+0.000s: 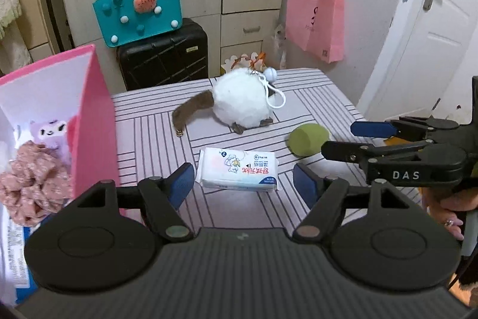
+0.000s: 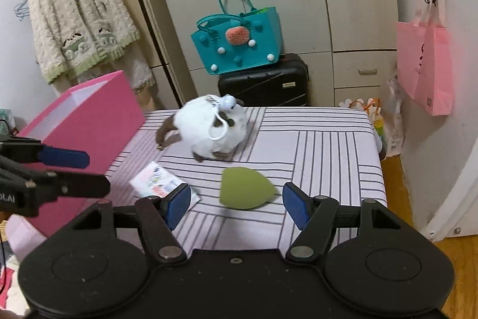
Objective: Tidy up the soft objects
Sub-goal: 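Withdraw both tools from the box and reach toward the tissue pack and green sponge, then close the left tool on the white tissue pack while the right tool grasps the green sponge, then carry the tissue pack and green sponge over the pink box and release both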
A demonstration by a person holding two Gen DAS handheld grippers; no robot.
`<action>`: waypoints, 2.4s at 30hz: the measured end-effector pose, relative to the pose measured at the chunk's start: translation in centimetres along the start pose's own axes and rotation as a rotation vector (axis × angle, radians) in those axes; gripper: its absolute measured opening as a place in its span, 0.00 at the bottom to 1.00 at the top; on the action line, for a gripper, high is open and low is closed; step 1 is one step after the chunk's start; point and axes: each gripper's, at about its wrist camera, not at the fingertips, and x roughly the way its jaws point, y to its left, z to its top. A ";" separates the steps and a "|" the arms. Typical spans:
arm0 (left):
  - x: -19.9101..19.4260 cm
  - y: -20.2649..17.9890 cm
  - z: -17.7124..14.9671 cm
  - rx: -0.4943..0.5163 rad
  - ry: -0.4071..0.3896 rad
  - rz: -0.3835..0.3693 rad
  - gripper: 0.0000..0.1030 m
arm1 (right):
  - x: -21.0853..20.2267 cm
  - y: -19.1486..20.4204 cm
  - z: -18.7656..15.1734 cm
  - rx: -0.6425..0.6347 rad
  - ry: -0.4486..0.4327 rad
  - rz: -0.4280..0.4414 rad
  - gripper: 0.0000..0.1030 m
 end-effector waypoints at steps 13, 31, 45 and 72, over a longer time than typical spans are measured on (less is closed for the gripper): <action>5.4 -0.1 -0.9 -0.018 0.021 0.054 0.83 | 3.5 -1.2 0.1 0.052 0.048 0.011 0.71; 7.5 -0.5 -1.6 0.053 0.008 0.092 0.92 | 3.8 -1.0 -0.7 0.049 0.025 -0.009 0.53; 7.7 -1.2 -2.1 0.060 -0.007 0.087 0.75 | 3.0 -0.9 -1.7 0.128 -0.008 -0.013 0.51; -5.3 -0.6 -3.1 0.155 -0.035 -0.075 0.75 | -5.3 3.7 -4.1 0.093 0.074 0.035 0.51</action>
